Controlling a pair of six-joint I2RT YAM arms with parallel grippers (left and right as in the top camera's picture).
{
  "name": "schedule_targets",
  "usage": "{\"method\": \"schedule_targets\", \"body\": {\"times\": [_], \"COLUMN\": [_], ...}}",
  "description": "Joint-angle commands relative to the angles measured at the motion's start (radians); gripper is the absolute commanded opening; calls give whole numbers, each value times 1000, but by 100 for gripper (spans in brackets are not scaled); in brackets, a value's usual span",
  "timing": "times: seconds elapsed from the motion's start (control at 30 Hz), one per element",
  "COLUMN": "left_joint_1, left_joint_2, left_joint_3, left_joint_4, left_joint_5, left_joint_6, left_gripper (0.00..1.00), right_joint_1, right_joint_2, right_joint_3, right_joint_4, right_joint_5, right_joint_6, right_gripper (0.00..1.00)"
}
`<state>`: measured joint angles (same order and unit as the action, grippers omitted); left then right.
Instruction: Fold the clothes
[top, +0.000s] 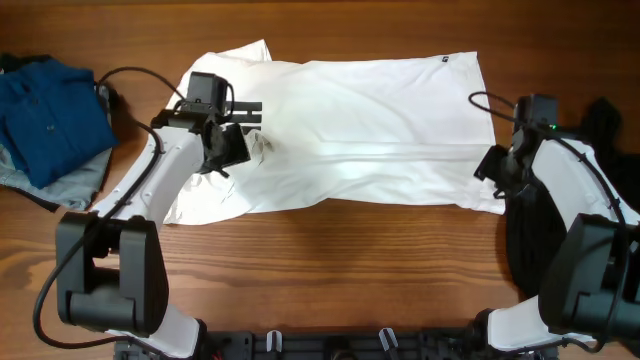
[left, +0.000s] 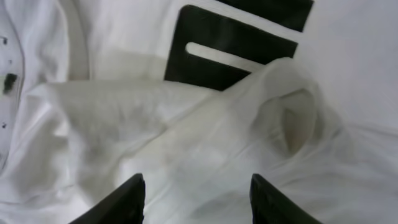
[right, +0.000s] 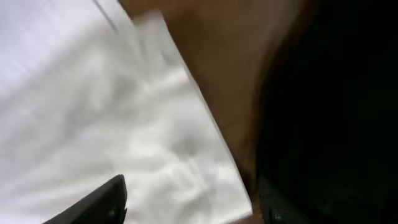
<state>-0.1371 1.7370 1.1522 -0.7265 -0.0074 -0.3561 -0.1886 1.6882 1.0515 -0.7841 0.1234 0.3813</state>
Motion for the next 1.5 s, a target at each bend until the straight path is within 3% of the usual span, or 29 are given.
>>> {"method": "schedule_targets", "body": {"times": [0.0,0.13,0.3,0.43,0.53,0.63,0.7,0.8,0.93,1.1,1.23,1.27,1.3,1.33,1.47], "left_joint_1": [13,11,11,11,11,11,11,11,47,127,119,120,120,120,120], "left_joint_2": [13,13,14,14,14,14,14,14,14,-11,-153,-223,-279,-324,-321], "left_joint_3": [7,-19,-135,-195,-220,-244,-262,-275,-275,-275,-249,-220,-190,-161,33], "left_joint_4": [-60,-99,-29,-25,-22,-21,-18,-68,-176,-207,-215,-217,-208,-174,-86], "left_joint_5": [-11,-13,-21,-23,-35,-36,-36,-36,-36,-5,32,50,52,63,105], "left_joint_6": [-73,-92,-101,-101,-101,-101,-101,-101,-121,-119,-93,-93,-93,-57,40], "left_gripper": [54,54,55,56,64,67,64,61,61,60,59,62,74,80,84], "right_joint_1": [-10,-10,-9,-8,-7,-7,-7,-7,-7,-7,-7,-7,-7,-7,-7], "right_joint_2": [-20,10,74,123,145,160,166,166,166,142,78,45,16,-13,-117], "right_joint_3": [38,37,37,37,37,8,-50,-77,-77,-74,-7,26,55,87,168], "right_joint_4": [71,130,156,198,174,127,136,37,-64,-82,-74,-73,-73,-74,-73], "right_joint_5": [-13,-82,-208,-249,-306,-301,-256,-167,-34,-42,-103,-129,-153,-180,-286], "right_joint_6": [-41,-40,-41,-54,-113,-143,-145,-100,-39,-14,-24,-23,-26,-48,-130], "right_gripper": [71,72,64,67,71,72,71,53,54,55,59,61,63,66,69]}}
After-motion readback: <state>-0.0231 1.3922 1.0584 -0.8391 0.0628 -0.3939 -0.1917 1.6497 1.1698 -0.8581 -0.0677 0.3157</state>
